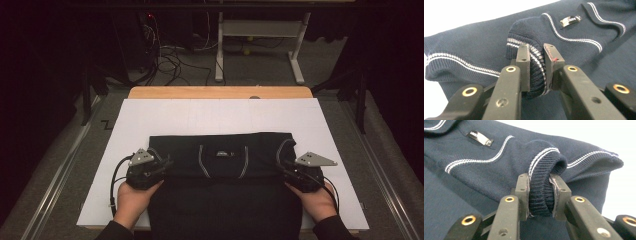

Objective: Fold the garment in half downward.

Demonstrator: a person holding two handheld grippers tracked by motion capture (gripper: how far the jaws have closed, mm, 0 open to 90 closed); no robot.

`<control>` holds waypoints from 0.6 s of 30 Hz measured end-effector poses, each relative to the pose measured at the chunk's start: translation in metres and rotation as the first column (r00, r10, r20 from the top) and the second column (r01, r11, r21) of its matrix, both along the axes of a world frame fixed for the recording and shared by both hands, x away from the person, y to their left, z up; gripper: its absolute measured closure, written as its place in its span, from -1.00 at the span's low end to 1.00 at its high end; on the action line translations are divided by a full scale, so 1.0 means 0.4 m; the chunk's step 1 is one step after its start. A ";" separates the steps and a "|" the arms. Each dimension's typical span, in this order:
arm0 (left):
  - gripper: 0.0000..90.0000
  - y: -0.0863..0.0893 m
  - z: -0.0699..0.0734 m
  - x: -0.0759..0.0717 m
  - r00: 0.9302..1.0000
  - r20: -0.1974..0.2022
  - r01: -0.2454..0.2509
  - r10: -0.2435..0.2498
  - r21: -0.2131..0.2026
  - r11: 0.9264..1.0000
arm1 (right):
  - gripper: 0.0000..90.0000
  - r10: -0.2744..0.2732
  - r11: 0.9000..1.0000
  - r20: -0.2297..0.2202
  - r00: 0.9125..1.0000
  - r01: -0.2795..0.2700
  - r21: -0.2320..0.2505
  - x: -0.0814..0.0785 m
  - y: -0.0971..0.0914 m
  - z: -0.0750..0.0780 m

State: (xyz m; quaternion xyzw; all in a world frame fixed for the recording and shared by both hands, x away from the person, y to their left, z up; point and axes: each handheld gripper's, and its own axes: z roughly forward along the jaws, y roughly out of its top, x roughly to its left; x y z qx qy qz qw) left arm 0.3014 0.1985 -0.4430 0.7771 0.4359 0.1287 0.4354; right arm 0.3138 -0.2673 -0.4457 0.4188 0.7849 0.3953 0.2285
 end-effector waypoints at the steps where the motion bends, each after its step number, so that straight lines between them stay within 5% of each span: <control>1: 0.61 0.001 -0.002 -0.007 1.000 -0.004 0.004 -0.004 -0.001 1.000 | 0.61 -0.001 1.000 -0.004 1.000 0.001 0.004 -0.009 0.000 -0.003; 7: 0.61 0.008 -0.014 -0.040 1.000 -0.015 0.018 -0.018 0.014 1.000 | 0.61 0.021 1.000 -0.008 1.000 -0.021 0.007 -0.049 -0.005 -0.007; 18: 0.60 0.014 -0.044 -0.097 0.998 -0.055 0.042 -0.042 -0.017 0.999 | 0.60 0.025 1.000 -0.024 0.999 -0.025 0.005 -0.104 -0.014 -0.030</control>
